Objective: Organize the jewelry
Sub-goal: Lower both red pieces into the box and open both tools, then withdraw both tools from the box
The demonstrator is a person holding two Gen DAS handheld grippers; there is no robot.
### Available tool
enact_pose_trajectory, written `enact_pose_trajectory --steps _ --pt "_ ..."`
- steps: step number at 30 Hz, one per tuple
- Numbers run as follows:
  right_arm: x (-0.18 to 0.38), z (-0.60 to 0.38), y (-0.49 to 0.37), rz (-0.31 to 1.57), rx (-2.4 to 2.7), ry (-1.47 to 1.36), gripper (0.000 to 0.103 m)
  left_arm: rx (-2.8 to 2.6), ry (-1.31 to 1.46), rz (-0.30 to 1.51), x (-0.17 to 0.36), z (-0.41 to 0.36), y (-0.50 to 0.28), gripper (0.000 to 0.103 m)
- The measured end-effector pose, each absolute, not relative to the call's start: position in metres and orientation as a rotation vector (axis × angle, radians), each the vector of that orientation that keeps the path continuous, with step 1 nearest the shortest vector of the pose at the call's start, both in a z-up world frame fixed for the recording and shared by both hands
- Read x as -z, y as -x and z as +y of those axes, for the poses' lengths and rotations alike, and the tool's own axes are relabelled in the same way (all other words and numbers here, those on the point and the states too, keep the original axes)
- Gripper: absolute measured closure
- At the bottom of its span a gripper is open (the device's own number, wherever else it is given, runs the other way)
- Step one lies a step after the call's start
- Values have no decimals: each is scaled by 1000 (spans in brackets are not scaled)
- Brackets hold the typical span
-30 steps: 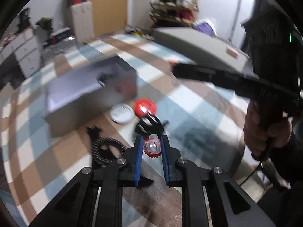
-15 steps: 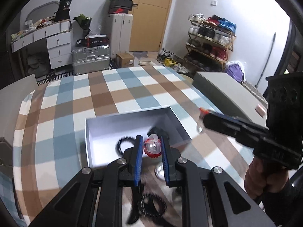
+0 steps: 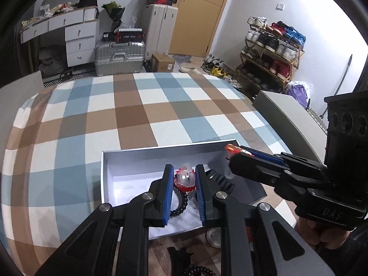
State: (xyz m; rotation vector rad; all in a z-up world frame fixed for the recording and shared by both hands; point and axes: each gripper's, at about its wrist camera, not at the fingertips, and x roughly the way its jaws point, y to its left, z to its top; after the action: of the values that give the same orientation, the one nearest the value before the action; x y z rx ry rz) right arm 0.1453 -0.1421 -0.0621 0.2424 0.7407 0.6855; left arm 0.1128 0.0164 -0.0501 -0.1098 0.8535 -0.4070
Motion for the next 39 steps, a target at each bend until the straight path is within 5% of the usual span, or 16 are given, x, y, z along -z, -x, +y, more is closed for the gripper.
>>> enact_pose_trajectory --steps 16,20,24,27,34,39 --pt "74 -131 -156 804 -657 -227 81 420 148 874 56 23 -121 89" --pt "73 -138 -155 794 -645 -264 71 409 136 860 54 23 -119 83" --pt "69 -141 -149 772 -635 -263 61 395 153 853 54 27 -117 59" --pt "65 -144 -143 753 -633 -275 58 391 160 848 51 29 -115 59" --pt "57 -153 -129 738 -626 -305 22 378 147 819 43 30 -103 47" --pt "51 -160 -115 719 -619 -327 15 389 149 792 36 30 -91 44"
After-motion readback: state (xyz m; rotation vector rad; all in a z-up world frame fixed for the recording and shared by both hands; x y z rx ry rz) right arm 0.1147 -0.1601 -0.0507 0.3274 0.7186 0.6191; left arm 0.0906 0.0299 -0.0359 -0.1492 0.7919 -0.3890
